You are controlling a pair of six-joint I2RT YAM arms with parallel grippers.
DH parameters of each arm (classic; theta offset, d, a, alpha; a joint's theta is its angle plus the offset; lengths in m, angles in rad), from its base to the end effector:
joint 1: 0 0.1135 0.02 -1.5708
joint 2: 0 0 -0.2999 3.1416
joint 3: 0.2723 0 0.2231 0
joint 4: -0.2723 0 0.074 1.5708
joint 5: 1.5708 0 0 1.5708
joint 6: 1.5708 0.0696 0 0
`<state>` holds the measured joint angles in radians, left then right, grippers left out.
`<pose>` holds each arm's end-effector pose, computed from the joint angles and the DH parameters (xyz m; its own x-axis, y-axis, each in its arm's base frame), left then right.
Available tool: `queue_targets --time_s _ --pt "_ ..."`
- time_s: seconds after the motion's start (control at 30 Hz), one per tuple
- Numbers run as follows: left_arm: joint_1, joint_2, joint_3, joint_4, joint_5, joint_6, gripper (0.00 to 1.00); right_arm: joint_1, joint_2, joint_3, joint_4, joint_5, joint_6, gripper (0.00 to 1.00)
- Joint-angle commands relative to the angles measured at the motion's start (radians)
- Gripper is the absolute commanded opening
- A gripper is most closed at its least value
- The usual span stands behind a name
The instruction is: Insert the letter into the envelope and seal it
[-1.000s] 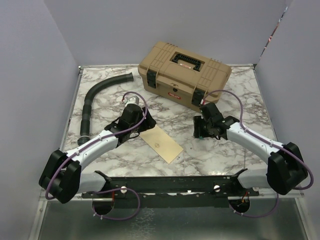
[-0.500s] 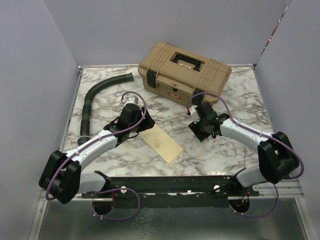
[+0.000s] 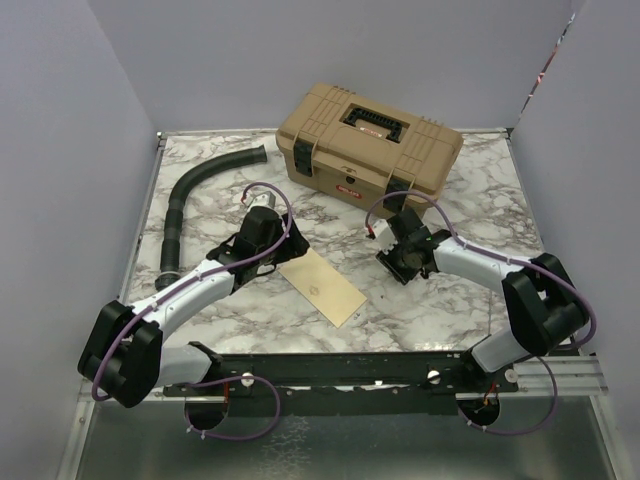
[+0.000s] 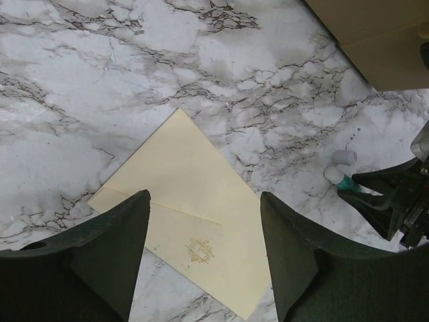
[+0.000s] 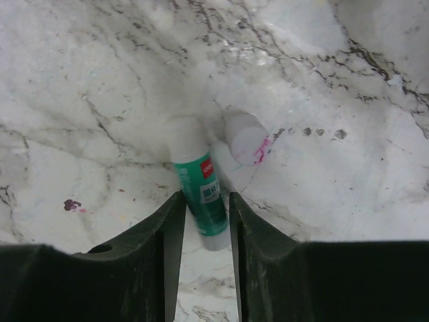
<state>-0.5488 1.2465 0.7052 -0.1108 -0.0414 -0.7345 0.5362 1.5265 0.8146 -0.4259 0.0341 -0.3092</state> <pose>0.2179 -0.1298 0.2514 -0.7148 -0.3478 -0.6067 0.0190 0.8575 -0.5141 0.2323 0.1353 0.1878 -0.5917 -0.7054 -0.3903 -0.7121 0.6843 -0.1572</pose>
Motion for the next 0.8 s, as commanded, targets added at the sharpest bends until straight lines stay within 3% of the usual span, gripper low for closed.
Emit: queue_targets --time_s 0.0,0.23,0.4,0.5,0.77 --pt "0.008 -0.009 0.01 -0.018 0.028 0.015 0.68 -0.002 0.011 0.024 -0.1 -0.154 -0.014 0.33" --pt "0.01 -0.046 0.019 -0.017 0.081 0.029 0.71 -0.002 -0.025 0.051 -0.114 -0.184 -0.006 0.12" --pt "0.01 -0.133 0.029 -0.002 0.141 0.06 0.82 -0.001 -0.245 0.067 -0.01 -0.399 0.026 0.11" --pt "0.01 -0.213 0.034 0.065 0.229 0.094 0.98 -0.001 -0.388 0.035 0.153 -0.536 0.122 0.11" --pt "0.008 -0.349 -0.005 0.485 0.48 0.064 0.99 -0.001 -0.512 -0.074 0.773 -0.653 0.717 0.04"
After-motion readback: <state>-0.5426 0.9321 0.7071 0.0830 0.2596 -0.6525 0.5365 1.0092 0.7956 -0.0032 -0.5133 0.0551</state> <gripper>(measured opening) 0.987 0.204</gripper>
